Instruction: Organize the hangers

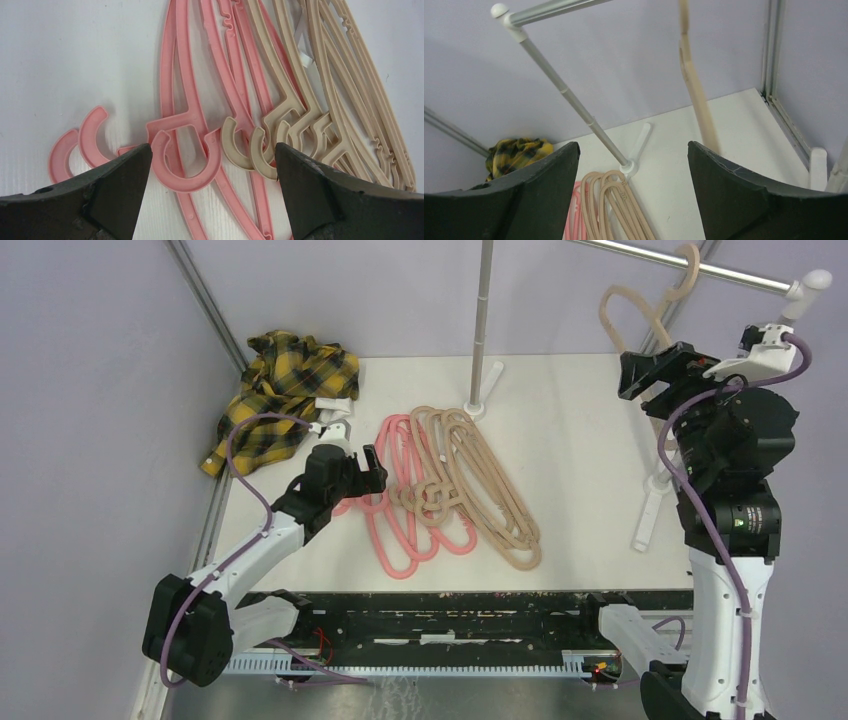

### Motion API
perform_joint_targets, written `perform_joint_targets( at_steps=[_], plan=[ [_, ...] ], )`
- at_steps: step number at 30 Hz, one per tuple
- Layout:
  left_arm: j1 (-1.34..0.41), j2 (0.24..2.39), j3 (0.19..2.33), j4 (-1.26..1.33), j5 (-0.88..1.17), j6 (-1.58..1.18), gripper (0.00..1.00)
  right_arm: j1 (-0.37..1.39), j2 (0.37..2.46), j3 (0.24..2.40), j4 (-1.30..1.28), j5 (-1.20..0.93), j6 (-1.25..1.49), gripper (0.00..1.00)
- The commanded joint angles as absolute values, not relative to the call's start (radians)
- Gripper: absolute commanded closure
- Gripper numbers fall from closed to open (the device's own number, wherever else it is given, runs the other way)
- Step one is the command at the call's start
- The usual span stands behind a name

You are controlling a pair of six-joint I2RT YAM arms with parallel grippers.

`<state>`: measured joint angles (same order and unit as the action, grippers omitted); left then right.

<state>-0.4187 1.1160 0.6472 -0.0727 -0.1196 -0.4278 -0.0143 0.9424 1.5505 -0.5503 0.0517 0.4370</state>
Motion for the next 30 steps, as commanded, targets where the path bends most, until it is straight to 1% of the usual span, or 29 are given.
perform_joint_targets(
  at_steps=[1,5,6,11,17,25,30],
  plan=[
    [-0.419,1.118,0.645,-0.021,-0.103,-0.483,0.01,-0.015,0.966,1.567,-0.546,-0.172,0.367,0.15],
    [-0.419,1.122,0.641,-0.019,-0.102,-0.487,0.01,0.015,1.057,1.566,-0.581,-0.324,0.339,0.19],
    [-0.419,1.124,0.640,-0.018,-0.104,-0.489,0.01,0.049,1.086,1.560,-0.604,-0.314,0.310,0.20],
    [-0.420,1.137,0.642,-0.011,-0.107,-0.491,0.01,0.338,1.266,1.528,-0.709,-0.166,0.168,0.20],
    [-0.419,1.133,0.650,-0.018,-0.108,-0.492,0.01,0.502,1.439,1.343,-0.635,-0.087,0.160,0.26],
    [-0.419,1.143,0.649,-0.021,-0.117,-0.491,0.01,0.624,1.511,1.078,-0.537,-0.092,0.198,0.34],
    [-0.419,1.170,0.648,-0.014,-0.115,-0.492,0.01,0.671,1.519,1.003,-0.511,-0.094,0.223,0.36]
  ],
)
